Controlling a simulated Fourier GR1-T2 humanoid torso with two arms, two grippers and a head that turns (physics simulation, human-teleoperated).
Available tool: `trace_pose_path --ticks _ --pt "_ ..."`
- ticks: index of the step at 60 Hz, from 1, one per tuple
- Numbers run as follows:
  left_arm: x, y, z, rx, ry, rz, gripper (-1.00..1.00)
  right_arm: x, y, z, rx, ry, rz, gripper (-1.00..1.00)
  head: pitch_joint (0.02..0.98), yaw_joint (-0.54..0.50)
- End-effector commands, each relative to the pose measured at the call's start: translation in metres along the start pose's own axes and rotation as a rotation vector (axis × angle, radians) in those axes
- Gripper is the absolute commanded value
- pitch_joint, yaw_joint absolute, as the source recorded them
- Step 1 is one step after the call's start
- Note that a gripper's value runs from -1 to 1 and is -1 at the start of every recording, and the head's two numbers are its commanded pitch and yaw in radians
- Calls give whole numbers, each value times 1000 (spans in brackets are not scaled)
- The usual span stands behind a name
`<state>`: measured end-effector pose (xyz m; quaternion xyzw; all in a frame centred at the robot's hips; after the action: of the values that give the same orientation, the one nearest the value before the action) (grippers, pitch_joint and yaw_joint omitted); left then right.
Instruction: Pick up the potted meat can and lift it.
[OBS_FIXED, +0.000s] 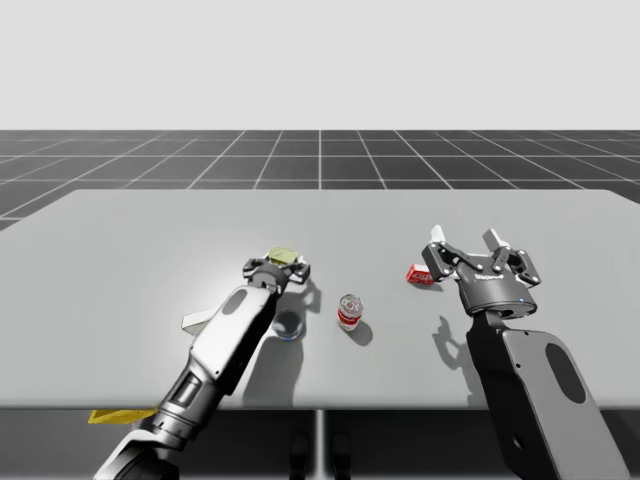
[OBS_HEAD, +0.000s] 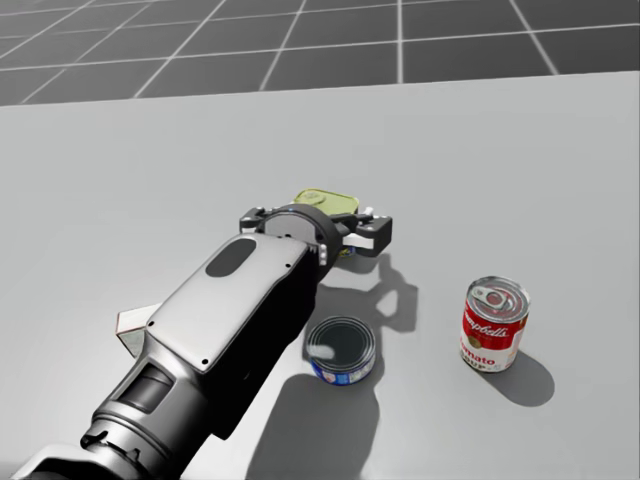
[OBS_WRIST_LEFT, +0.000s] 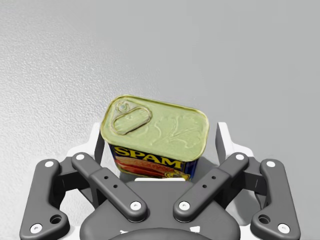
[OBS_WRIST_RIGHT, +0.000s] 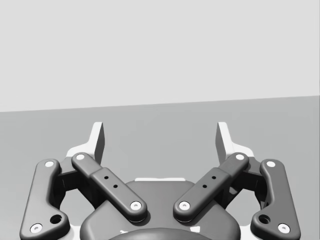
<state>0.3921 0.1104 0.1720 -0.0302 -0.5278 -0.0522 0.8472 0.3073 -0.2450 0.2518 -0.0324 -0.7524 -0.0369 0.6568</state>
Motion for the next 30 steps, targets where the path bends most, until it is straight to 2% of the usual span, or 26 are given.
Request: trace_pose_path --ticks 1,3,5,6,7,8,9,14,20,30 --pt "-13 -2 -10 -5 36 -13 -1000 0 0 0 -1 -1 2 -1000 745 168" --pt "-14 -2 -11 -5 39 -16 -1000 0 0 0 -1 -2 3 -1000 745 168" --pt "-15 -2 -11 -5 36 -23 -823 0 0 0 -1 -1 4 -1000 746 168" --pt "-15 -2 -11 -3 35 -26 -557 0 0 0 -1 -1 4 -1000 746 168" --pt "-15 -2 -11 -4 35 -26 247 0 0 0 -1 -1 4 -1000 746 168" --pt "-15 -2 -11 -4 36 -25 247 0 0 0 -1 -1 4 -1000 746 167" --pt "-16 -2 -10 -7 35 -26 896 0 0 0 -1 -2 4 -1000 744 167" --pt "-16 -2 -9 -9 33 -27 1000 0 0 0 -1 -2 7 -1000 741 166" --pt "-17 -4 -6 -13 29 -33 1000 0 0 0 -2 -3 11 -1000 729 166" --pt "-18 -6 -2 -23 25 -40 1000 -1 0 0 -3 -4 11 -1000 631 164"
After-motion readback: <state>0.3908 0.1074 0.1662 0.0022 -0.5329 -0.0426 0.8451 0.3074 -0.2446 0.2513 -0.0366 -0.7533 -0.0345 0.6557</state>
